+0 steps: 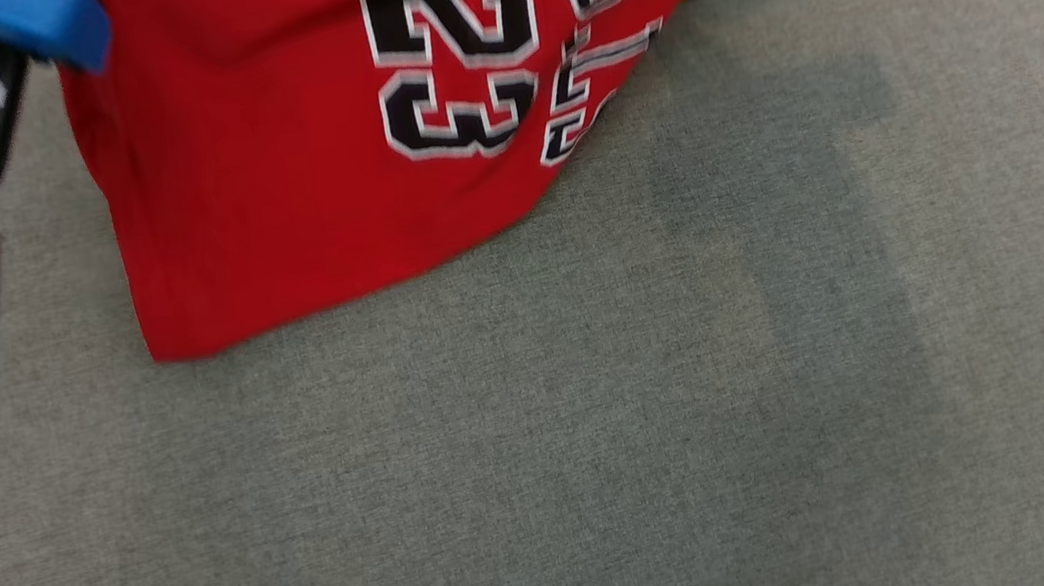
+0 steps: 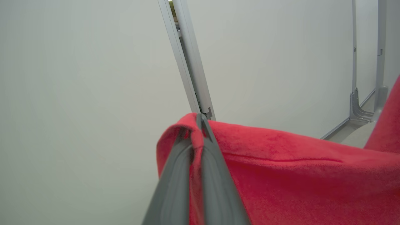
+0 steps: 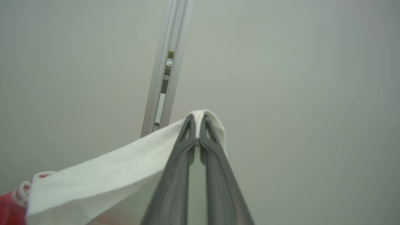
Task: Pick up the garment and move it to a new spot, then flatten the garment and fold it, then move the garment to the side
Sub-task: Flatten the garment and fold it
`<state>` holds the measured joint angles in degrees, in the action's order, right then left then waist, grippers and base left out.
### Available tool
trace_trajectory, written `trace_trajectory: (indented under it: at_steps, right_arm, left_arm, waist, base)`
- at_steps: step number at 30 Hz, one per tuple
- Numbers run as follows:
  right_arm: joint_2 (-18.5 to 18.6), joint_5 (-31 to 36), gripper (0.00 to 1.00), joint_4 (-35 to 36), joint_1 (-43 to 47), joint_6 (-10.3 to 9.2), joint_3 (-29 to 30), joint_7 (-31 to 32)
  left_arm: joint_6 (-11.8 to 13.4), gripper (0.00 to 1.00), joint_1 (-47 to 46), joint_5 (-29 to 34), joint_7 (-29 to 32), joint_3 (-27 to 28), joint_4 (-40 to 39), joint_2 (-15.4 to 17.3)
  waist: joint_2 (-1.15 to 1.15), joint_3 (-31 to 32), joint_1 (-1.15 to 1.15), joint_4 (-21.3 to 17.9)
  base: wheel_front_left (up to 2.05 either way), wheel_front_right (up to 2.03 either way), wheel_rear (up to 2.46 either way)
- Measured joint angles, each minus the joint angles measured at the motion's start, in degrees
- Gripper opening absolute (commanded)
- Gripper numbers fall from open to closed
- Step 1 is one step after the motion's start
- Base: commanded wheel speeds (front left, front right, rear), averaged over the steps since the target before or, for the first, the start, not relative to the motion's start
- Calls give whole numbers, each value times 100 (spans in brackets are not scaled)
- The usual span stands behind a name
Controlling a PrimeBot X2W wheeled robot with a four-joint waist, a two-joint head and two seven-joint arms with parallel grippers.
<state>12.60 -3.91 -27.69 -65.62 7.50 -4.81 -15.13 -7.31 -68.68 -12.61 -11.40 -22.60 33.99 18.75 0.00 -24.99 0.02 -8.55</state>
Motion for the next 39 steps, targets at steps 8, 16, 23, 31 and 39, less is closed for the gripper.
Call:
trace_trajectory:
  at_steps: [8, 16, 23, 31, 39]
  right_arm:
    - [202, 300, 0, -842, -2126, 0, -45, 0]
    - [334, 524, 0, -909, -2911, 0, -242, 0]
    - [414, 279, 0, -524, -1995, 0, -192, 1]
    - [176, 18, 0, 745, 248, 0, 178, 1]
    - [-132, -133, 0, 1622, 2971, 0, 288, 1]
  left_arm:
    - [0, 0, -2000, -405, -18, -197, 667, 36]
    - [0, 0, -2739, -605, -260, -407, 996, -105]
    - [0, 0, -2196, -849, -341, -582, 1047, -46]
    - [45, 0, -232, -980, -366, -287, -11, 62]
    - [308, 0, 2442, -996, -366, -31, -1129, 23]
  waist:
    - [0, -550, 0, -73]
    - [0, -626, -1, -6]
    - [0, -782, -1, 60]
    - [0, -637, -1, 50]
    - [0, -80, -3, 67]
  base:
    - [0, 0, 0]
    - [0, 0, 0]
    - [0, 0, 0]
    - [0, 0, 0]
    - [0, 0, 0]
